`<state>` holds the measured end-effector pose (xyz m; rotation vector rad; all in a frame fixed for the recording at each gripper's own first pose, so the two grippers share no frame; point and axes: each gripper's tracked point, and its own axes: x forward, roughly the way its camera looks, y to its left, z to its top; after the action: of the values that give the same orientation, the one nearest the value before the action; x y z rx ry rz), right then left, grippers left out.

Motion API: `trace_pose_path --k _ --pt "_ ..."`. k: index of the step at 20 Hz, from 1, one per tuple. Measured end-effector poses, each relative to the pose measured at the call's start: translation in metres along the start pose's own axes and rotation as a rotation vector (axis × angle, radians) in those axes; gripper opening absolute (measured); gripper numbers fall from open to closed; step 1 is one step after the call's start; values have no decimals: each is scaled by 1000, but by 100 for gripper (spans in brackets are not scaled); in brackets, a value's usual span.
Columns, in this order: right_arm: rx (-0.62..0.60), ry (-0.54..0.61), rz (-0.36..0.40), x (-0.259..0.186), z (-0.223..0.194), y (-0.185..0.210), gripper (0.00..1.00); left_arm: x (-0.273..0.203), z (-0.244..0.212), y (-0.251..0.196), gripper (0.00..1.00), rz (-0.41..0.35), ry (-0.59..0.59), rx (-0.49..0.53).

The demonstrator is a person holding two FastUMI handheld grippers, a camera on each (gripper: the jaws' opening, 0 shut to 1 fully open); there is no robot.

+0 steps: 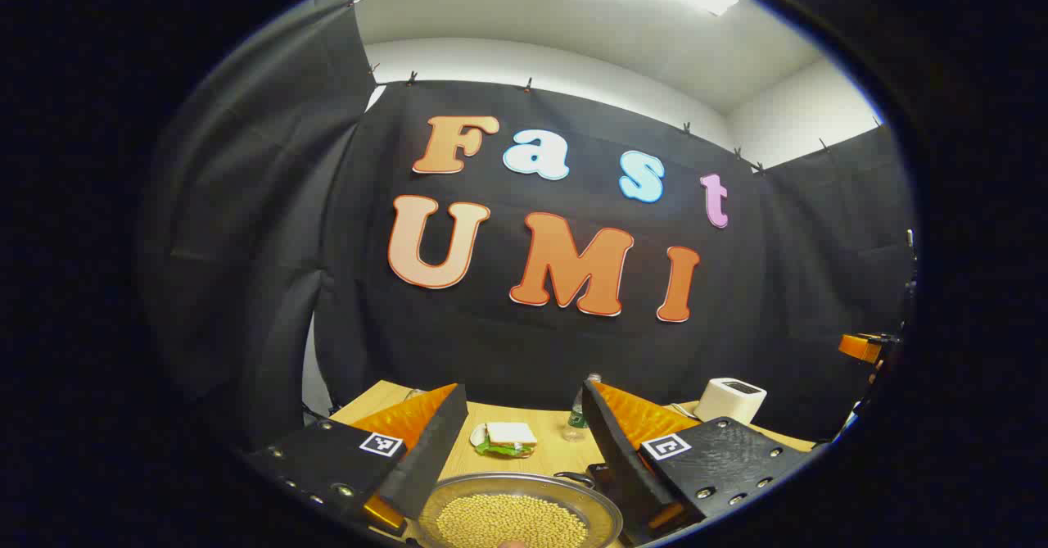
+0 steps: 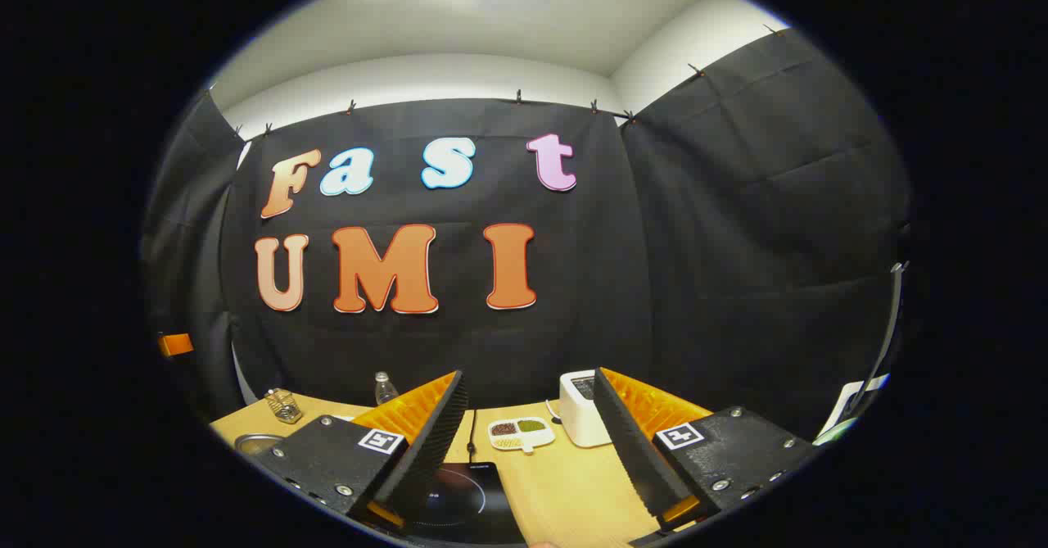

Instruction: First push the handle of the pot to place it horizontally, then grasp the pot with both hands and set it on the induction cooktop.

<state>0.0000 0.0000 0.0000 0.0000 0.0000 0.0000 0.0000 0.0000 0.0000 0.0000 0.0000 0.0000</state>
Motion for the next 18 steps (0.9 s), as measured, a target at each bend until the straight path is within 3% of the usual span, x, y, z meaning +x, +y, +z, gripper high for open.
trace_pose_path --k 3,6,8,10,13,14,15,18 --pt "17 10 63 0 5 5 100 -20 -7 -11 89 26 -18 64" --pt "54 68 145 1 0 5 96 -49 -7 -20 89 85 -28 95" --pt "51 61 170 7 4 -1 96 -62 -1 -35 89 71 -32 49" --pt "44 52 186 10 4 -6 96 -69 8 -39 90 71 -32 12" --pt "63 42 189 12 0 -11 95 -66 24 -34 89 103 -34 41" --pt "68 45 182 13 -5 -14 100 -64 26 -37 89 99 -34 58" --pt "68 51 175 14 -9 -17 95 -60 26 -42 89 85 -32 71" --pt "54 60 161 12 -12 -19 95 -47 26 -57 89 41 -32 66"
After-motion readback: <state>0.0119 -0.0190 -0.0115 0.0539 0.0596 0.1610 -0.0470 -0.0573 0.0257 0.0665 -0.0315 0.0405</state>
